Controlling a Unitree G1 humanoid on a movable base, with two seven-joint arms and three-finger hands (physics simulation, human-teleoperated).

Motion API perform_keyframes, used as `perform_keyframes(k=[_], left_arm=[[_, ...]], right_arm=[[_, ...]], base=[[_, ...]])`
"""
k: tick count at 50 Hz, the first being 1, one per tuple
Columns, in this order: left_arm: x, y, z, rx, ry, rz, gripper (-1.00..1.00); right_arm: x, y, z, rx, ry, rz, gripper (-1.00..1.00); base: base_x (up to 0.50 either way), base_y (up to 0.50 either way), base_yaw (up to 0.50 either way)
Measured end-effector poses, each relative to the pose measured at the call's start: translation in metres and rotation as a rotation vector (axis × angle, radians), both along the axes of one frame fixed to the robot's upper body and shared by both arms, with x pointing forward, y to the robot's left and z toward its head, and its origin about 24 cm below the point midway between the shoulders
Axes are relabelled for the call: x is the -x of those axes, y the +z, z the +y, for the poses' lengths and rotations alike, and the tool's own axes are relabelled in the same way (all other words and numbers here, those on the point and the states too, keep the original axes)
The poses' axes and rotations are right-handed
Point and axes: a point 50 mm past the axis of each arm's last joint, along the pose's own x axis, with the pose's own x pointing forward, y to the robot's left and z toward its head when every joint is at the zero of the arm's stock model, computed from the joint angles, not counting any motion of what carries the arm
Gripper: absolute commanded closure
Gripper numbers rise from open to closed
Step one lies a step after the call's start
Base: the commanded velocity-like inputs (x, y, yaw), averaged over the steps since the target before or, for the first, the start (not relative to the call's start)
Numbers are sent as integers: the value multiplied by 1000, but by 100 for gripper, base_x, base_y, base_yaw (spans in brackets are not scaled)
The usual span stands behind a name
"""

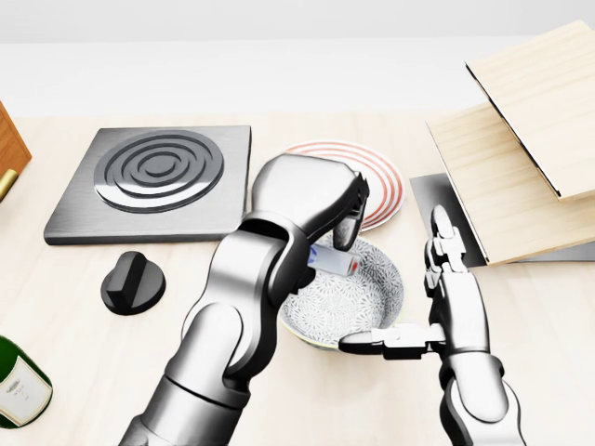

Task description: Pick up the cream cheese and put it in the bowl.

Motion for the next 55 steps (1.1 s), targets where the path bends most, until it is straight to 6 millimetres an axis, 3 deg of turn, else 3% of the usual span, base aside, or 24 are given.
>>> perform_keyframes(k=[27,55], left_arm=[[-5,-26,-36,-7,-70,47,100],[-7,-41,-34,-57,-56,80,100]], right_arm=[[-1,-1,0,-8,-1,7,-100],[-2,-4,-2,-12,-9,11,-100]], base=[[0,0,0],[0,0,0]])
